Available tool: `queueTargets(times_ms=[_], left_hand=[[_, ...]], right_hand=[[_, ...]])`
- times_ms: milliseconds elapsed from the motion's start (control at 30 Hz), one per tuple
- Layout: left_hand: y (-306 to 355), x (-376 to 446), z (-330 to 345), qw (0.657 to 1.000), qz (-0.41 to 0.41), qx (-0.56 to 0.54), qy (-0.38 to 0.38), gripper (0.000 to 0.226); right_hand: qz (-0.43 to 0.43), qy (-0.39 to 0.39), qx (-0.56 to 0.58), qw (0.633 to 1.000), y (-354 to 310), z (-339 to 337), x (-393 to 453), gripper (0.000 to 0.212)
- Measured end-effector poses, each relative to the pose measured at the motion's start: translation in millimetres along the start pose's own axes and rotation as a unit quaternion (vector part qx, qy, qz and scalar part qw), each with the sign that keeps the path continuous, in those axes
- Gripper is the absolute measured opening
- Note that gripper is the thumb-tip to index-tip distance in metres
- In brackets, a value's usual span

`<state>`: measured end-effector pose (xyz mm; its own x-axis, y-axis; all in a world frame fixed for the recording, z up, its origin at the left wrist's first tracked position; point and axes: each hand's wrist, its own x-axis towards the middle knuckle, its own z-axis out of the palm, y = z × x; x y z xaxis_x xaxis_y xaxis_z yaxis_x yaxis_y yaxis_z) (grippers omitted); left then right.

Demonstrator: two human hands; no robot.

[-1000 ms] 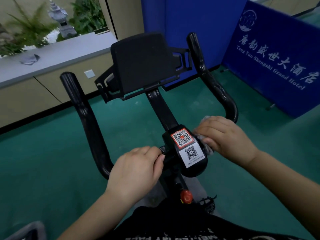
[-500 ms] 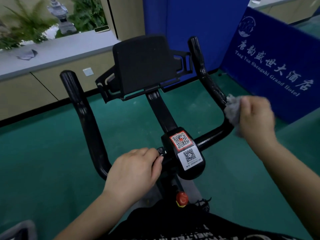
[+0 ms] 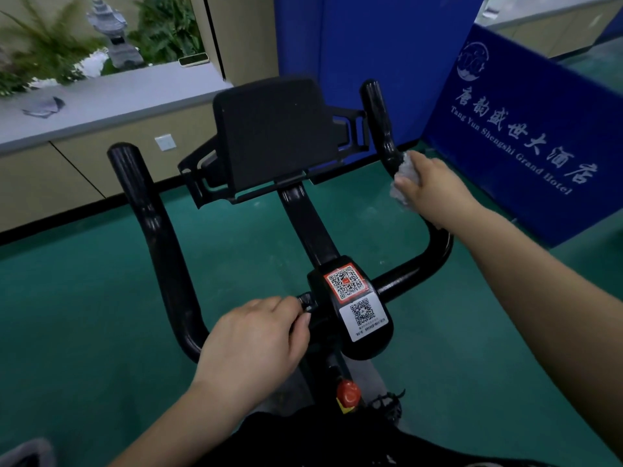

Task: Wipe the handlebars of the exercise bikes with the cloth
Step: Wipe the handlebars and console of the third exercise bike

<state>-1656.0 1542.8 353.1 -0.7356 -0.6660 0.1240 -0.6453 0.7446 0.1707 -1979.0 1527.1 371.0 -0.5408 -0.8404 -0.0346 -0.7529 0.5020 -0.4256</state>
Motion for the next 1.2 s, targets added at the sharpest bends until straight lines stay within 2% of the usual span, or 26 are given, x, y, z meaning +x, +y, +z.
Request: queueTargets(times_ms=[133,200,400,533,600,700,833,1067,1200], left_hand=[[-1.2,0.2,0.0,1.0,0.011,-0.009,0.005,0.033],[-0.3,1.3,0.6,1.0,0.021,-0.009,0.001,0.035],[1.1,1.5,-0.6,1.0,0.025,0.004,-0.001,0.037],[0.8,1.6,-1.3,1.0,0.021,0.004,-0.002,0.036],[0.3,1.0,-2.0,1.0,0.015,0.004,-0.006,0.035],[0.3,0.4,-2.3,1.0,0.008,0.001,-0.01,0.035],[1.6,2.3,-0.2,1.0,0.019,0.003,-0.008,0.035],[-1.6,2.9,1.3,1.0,0.026,0.008,-0.006,0.037],[-2.1,3.0,1.3,1.0,0.031,0.002,-0.001,0.037]], right_hand=[[0.021,-0.036,0.013,0.999,25.0,-4.8,-35.6,0.066],[0.032,-0.015,0.019,0.999,26.5,-4.5,-40.0,0.063],[-0.007,0.027,-0.009,1.0,-22.8,4.4,40.0,0.046],[0.018,0.081,0.081,0.993,-55.3,5.3,89.6,0.046],[-0.003,0.1,0.11,0.989,-56.8,6.6,92.7,0.052],[-0.015,0.082,0.088,0.993,-38.7,10.3,81.8,0.058],[-0.013,0.074,0.035,0.997,-12.9,19.8,69.9,0.048],[-0.032,0.137,0.171,0.975,-58.1,3.0,115.9,0.047],[-0.036,0.152,0.171,0.973,-72.3,-7.2,139.5,0.047]])
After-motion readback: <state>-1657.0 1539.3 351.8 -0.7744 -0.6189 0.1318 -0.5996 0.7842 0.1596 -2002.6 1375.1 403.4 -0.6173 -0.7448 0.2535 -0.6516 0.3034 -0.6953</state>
